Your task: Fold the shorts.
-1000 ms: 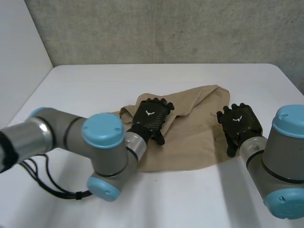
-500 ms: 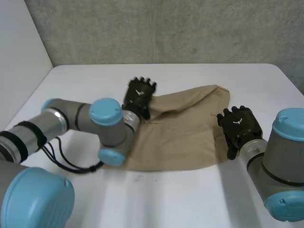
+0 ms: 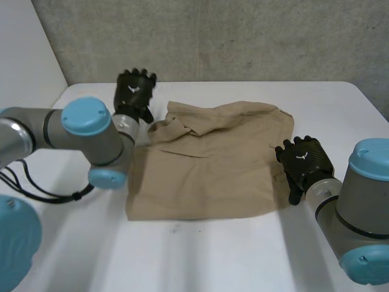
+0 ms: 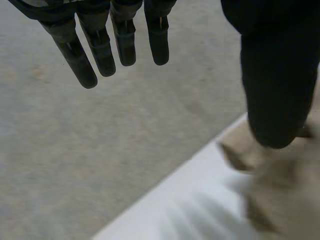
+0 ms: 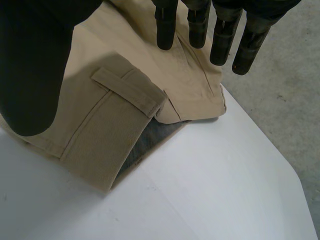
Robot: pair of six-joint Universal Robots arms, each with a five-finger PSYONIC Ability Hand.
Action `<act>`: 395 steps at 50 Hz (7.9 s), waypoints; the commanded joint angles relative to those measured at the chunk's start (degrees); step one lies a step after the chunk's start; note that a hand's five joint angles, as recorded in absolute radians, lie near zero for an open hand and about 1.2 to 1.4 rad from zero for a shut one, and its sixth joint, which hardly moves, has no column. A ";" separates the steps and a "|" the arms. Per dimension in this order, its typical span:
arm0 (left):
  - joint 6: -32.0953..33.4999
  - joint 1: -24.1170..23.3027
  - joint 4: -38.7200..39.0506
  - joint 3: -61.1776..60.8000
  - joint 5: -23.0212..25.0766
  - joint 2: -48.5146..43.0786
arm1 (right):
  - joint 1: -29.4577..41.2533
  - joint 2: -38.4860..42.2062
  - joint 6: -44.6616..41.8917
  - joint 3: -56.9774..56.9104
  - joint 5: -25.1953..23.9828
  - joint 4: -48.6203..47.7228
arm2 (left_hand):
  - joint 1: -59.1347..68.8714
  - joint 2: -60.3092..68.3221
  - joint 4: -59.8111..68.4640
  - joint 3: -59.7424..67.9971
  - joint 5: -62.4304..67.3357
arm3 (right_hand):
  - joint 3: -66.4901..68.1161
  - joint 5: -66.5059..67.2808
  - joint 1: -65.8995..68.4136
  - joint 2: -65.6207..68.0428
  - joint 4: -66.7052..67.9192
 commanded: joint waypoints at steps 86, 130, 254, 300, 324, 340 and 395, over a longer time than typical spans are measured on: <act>-1.96 1.62 -11.12 -43.14 4.48 27.36 | -11.47 0.63 -0.85 -4.49 -12.70 3.34 | 59.24 61.16 61.57 61.02 61.07 | 67.73 65.94 68.47 67.53 66.68; -8.47 2.94 -26.24 -46.83 6.50 39.08 | -11.64 -12.49 -2.95 -2.55 -12.70 30.50 | 59.24 61.16 61.57 61.02 61.07 | 67.73 65.94 68.47 67.53 66.68; 3.40 -0.49 -12.18 15.40 6.24 -14.02 | -16.57 17.30 25.27 -33.31 -9.88 18.38 | 59.24 61.16 61.57 61.02 61.07 | 67.73 65.94 68.47 67.53 66.68; 2.43 -1.10 -12.17 -33.02 4.48 23.58 | -15.16 -13.45 11.55 1.39 -13.39 10.38 | -5.50 -3.58 -3.16 -3.72 -3.67 | 14.44 12.65 15.18 14.24 13.39; -9.96 0.39 -8.75 -48.06 4.30 32.73 | -15.69 -0.45 9.88 9.75 -14.01 -1.40 | -6.00 -4.08 -3.67 -4.23 -4.17 | 23.55 21.76 24.29 23.35 22.50; -9.96 0.21 -7.96 -48.76 4.39 32.73 | -17.88 0.79 6.54 9.14 -12.17 -6.59 | -6.34 -4.42 -4.01 -4.56 -4.51 | 67.73 65.94 68.47 67.53 66.68; -9.87 -0.22 -7.52 -47.54 3.42 35.81 | 8.32 -4.82 11.47 -11.34 -25.28 8.27 | -6.85 -4.92 -4.51 -5.07 -5.01 | -2.27 -4.06 -1.53 -2.47 -3.32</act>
